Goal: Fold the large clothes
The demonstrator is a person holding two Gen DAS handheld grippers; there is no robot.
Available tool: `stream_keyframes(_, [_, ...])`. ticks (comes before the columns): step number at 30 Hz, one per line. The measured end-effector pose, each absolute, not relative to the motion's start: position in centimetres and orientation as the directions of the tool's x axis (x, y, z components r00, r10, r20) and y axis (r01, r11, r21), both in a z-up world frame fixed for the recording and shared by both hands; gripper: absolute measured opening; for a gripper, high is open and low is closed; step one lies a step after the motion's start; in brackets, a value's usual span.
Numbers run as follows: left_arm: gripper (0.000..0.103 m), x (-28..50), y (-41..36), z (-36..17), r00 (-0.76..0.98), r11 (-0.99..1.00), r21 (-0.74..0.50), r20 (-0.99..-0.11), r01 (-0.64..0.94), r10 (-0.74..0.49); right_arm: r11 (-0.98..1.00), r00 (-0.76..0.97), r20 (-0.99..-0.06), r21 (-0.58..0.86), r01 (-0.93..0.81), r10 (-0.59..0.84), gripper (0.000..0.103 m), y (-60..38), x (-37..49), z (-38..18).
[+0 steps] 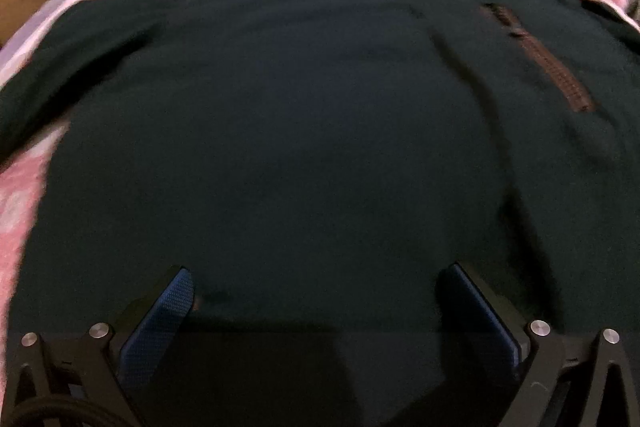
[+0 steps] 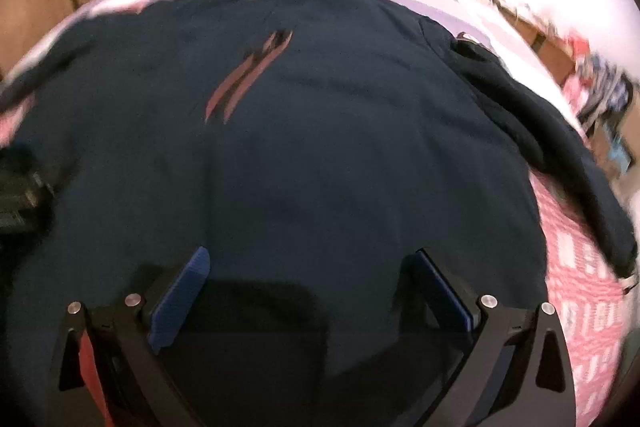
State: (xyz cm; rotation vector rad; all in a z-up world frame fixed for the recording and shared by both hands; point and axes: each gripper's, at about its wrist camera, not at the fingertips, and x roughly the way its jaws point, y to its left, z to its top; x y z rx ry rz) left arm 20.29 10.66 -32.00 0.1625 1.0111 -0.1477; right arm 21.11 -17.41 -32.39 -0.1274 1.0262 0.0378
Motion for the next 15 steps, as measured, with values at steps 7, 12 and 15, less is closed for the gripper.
stream_keyframes(7, [0.103, 15.1, 20.2, -31.4, 0.51, 0.984, 0.168, -0.853, 0.063, 0.113, 0.991, 0.452, -0.885, -0.064, 0.116, -0.11, 0.103, -29.9, 16.5, -32.7])
stream_keyframes(12, [0.103, 10.9, 17.4, -29.4, 0.523, 0.989, 0.106, -0.851, 0.107, 0.034, 0.991, 0.519, -0.845, -0.088, 0.1, -0.127, 0.103, -26.1, 14.6, -29.7])
stream_keyframes(15, [0.103, 7.2, 13.9, -29.4, 0.511, 0.979, 0.055, -0.858, 0.195, -0.054, 1.0, 0.558, -0.829, -0.023, -0.012, -0.012, 0.103, -21.8, 11.5, -28.4])
